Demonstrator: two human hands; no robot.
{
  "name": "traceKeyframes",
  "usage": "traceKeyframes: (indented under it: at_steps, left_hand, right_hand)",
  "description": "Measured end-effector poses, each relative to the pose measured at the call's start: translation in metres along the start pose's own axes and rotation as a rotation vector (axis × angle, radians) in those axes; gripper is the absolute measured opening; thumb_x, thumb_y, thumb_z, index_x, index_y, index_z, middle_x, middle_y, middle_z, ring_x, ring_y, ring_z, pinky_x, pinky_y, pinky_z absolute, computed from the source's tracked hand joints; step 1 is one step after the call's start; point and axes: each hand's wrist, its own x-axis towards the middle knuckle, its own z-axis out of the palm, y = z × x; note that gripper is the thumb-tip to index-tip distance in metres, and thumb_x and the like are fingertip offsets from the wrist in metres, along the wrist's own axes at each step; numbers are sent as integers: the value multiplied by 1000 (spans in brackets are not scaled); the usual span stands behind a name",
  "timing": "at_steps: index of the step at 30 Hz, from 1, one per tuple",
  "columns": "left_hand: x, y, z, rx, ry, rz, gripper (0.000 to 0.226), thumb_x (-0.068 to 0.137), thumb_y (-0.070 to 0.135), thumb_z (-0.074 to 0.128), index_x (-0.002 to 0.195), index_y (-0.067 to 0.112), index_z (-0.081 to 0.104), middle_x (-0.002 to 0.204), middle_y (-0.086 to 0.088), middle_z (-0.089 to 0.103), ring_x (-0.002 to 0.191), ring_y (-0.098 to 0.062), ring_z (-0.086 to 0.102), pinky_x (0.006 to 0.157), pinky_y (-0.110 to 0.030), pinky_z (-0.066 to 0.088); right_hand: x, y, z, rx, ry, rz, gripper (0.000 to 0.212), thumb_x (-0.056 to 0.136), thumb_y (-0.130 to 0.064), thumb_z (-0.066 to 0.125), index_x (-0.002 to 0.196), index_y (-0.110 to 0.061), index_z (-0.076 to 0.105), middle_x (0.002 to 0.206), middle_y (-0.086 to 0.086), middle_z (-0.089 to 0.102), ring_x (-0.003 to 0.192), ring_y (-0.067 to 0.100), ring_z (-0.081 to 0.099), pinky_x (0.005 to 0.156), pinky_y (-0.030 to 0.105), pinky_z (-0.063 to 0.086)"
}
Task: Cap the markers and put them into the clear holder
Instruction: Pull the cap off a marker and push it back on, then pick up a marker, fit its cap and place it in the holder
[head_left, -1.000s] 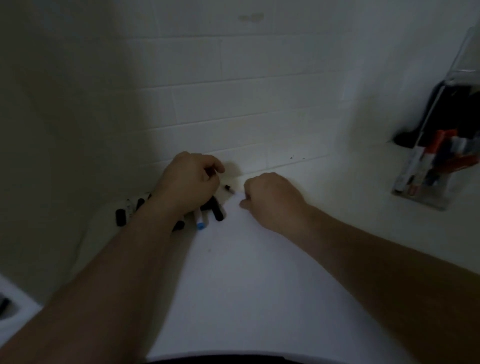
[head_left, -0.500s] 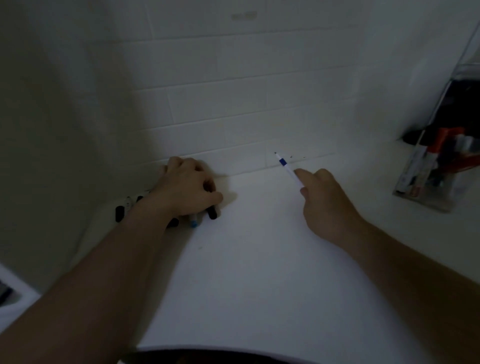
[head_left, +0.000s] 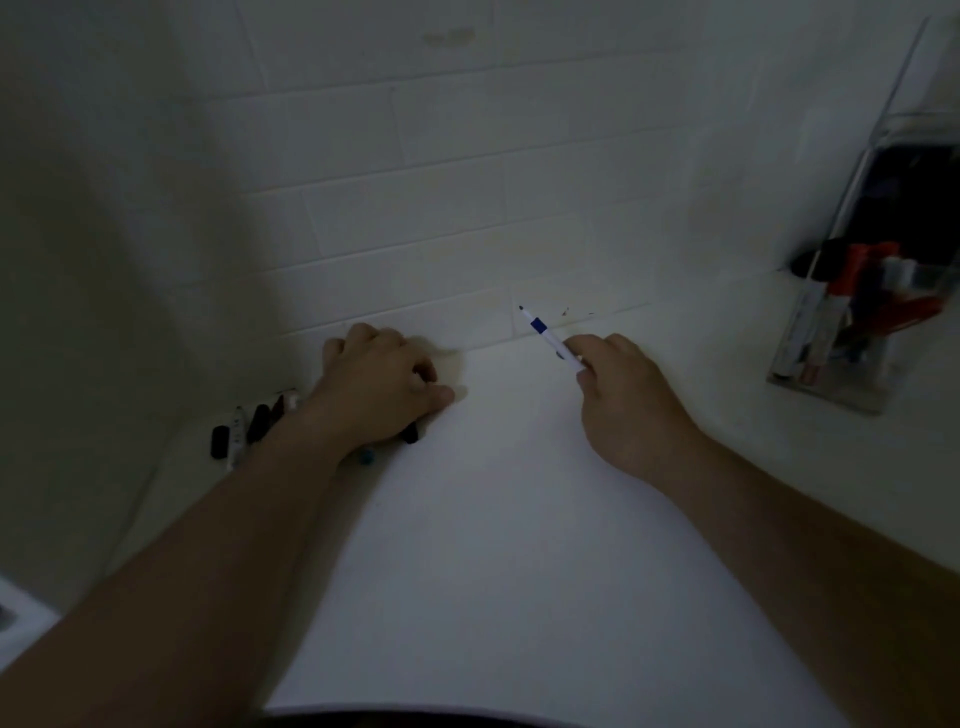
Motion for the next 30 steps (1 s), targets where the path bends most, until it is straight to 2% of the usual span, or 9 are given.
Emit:
traceKeyframes:
  at_steps: [4,8,10,13,17,20,22,26,30]
  left_hand:
    - [-3,19,-3,-257,187,104,29,91,53,61,112,33,58,92,22,64,100,-14,56,92,-38,39]
    - [-17,46,-9,-542,320,98,22,87,34,70,103,32,55,82,20,62,68,0,56,66,-23,45]
    - [-21,53,-8,-612,342,101,23,87,30,69,106,34,57,85,18,64,68,3,58,62,-14,43]
    - [-21,54,-3,-629,355,114,14,88,28,69,102,33,67,85,19,67,76,5,59,68,-13,40]
    - [-19,55,-2,-735,325,61,7,85,33,75,88,29,70,77,13,68,74,1,60,64,-8,39]
    - [-16,53,0,-884,296,4,9,85,27,76,85,26,68,81,11,72,77,-3,65,70,-20,49]
    - [-15,53,1,-1031,265,-5,12,86,15,75,83,21,65,89,9,76,87,-12,71,78,-34,54]
    - [-14,53,2,-1142,239,68,16,91,2,66,84,15,60,99,4,77,101,-17,71,95,-44,54]
    - [-12,51,6,-1124,232,126,12,96,6,60,89,13,56,103,2,76,96,-20,70,91,-46,52]
  right_hand:
    - [1,0,-1,40,2,-1,19,100,-5,42,107,-14,57,90,6,59,79,26,54,68,39,44]
    - [2,0,-1,89,26,-7,23,101,-8,41,116,-20,54,92,2,56,79,22,51,66,35,37]
    - [2,-1,0,104,30,-16,19,104,-21,41,119,-21,53,93,1,57,82,21,51,69,35,38]
    - [2,-1,0,88,23,-38,22,104,-36,42,119,-25,54,91,-2,57,83,20,51,69,35,38]
    - [2,2,0,79,72,-77,19,103,-42,42,99,-30,55,77,-5,54,74,15,49,64,38,41]
    - [2,1,-1,40,128,-93,22,101,-48,43,87,-33,53,74,-5,52,72,14,48,66,37,41]
    - [2,0,-1,16,152,-94,22,98,-52,46,89,-36,59,74,-8,50,71,12,48,64,33,38]
    - [1,-4,-3,-29,188,-101,23,97,-52,50,96,-36,66,74,-10,46,69,11,49,60,31,39]
    - [0,-7,-5,-59,210,-124,25,97,-52,49,98,-35,67,74,-12,42,70,12,48,59,29,34]
